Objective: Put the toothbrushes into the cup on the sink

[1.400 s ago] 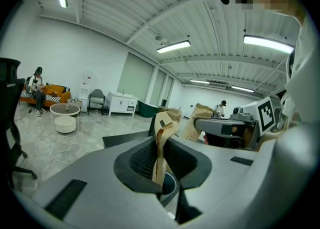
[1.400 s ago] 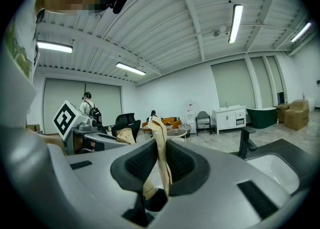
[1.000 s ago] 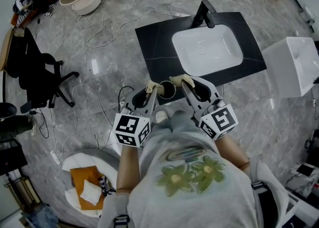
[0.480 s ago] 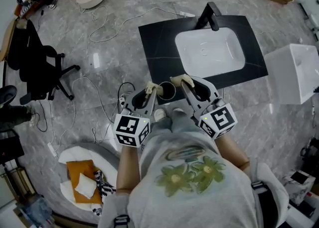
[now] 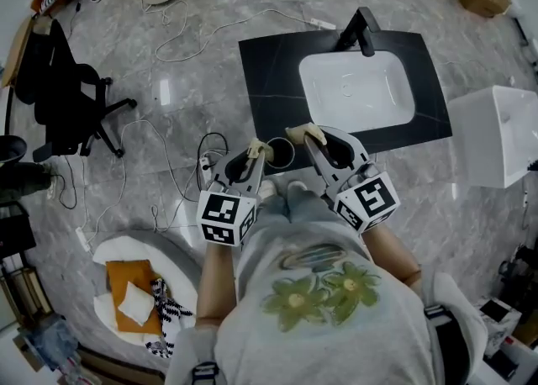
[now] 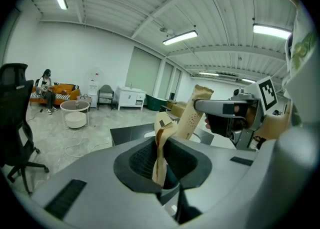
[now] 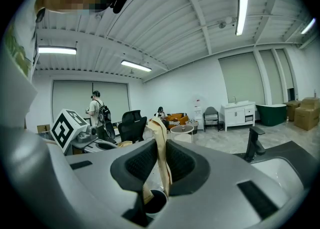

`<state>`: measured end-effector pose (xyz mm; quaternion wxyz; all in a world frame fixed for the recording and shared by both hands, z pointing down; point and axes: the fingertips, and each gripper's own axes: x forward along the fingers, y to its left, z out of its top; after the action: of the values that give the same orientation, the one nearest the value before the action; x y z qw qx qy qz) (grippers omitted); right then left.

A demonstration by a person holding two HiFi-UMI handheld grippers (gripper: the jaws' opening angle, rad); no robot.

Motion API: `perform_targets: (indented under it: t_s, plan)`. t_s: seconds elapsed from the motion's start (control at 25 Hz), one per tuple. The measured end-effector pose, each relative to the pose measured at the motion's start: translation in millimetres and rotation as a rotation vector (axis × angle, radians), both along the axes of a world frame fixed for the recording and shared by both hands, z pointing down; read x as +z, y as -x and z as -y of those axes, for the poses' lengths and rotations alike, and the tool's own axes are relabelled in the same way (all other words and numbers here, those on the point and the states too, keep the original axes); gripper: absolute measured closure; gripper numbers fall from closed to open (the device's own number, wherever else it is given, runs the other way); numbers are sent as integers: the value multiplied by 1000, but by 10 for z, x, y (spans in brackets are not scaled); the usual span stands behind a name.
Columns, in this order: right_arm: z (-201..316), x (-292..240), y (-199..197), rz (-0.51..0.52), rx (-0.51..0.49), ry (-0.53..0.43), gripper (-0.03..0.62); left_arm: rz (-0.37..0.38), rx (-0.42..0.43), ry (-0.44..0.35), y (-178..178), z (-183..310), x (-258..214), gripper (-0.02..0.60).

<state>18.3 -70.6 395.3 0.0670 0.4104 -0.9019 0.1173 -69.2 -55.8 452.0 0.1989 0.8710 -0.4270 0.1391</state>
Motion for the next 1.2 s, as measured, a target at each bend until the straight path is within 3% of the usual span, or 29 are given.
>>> perform_targets:
  t_s: [1.2]
  plan:
    - [138, 27, -72, 10, -79, 34, 517, 97, -15, 37, -173, 66, 302, 526]
